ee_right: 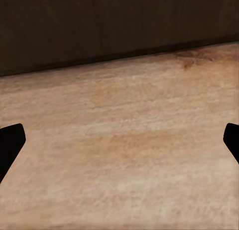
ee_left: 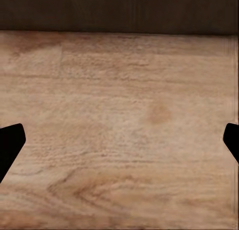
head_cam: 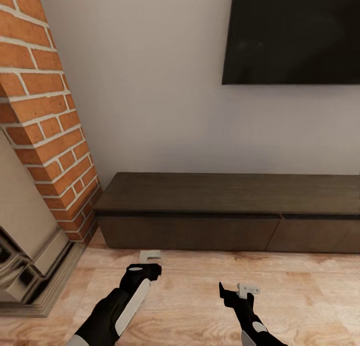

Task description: Place each of the two pumpkins and all three candles from the living room inside a cabinet in the living room (use any cabinet), then make sure every cabinet is closed, and position the cauldron so it is next to a table in the living room.

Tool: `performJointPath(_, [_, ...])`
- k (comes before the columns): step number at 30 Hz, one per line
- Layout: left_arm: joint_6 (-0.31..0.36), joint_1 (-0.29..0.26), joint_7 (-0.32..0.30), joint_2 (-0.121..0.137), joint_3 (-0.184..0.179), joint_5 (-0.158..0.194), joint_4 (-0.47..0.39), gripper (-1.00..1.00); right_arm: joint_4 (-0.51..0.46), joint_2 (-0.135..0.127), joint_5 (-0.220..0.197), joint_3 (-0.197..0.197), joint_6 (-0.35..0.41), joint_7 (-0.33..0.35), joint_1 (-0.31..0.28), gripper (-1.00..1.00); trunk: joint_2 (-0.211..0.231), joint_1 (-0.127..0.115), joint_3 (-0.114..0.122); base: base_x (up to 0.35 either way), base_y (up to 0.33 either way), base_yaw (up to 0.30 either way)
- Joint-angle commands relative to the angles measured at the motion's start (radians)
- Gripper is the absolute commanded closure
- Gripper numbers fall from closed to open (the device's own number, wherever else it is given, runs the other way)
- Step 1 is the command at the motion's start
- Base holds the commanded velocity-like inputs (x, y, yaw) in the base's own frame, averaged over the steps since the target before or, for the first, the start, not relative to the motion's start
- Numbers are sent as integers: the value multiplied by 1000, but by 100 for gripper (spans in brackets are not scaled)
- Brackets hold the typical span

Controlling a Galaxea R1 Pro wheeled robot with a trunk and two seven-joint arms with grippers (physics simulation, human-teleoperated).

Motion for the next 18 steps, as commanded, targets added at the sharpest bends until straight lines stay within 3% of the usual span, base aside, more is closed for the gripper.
performJointPath(1, [20,0,11,0,3,20,-15,-100,1,0,-8,8,-4,-4,-1,-100,0,0,-1,-1,0,0])
performJointPath(7, [107,1,15,3,82,144,-39,-100,1,2,-7,10,-3,-4,-1,-100,1,-3,22,0,0,0])
performJointPath(11, [179,1,17,2,125,164,-43,-100,2,2,-7,11,-2,-4,-1,-100,2,-5,38,0,0,0])
performJointPath(18, [196,1,19,2,151,170,-33,-100,2,1,-7,11,-8,-4,-1,-100,4,-8,65,0,0,0])
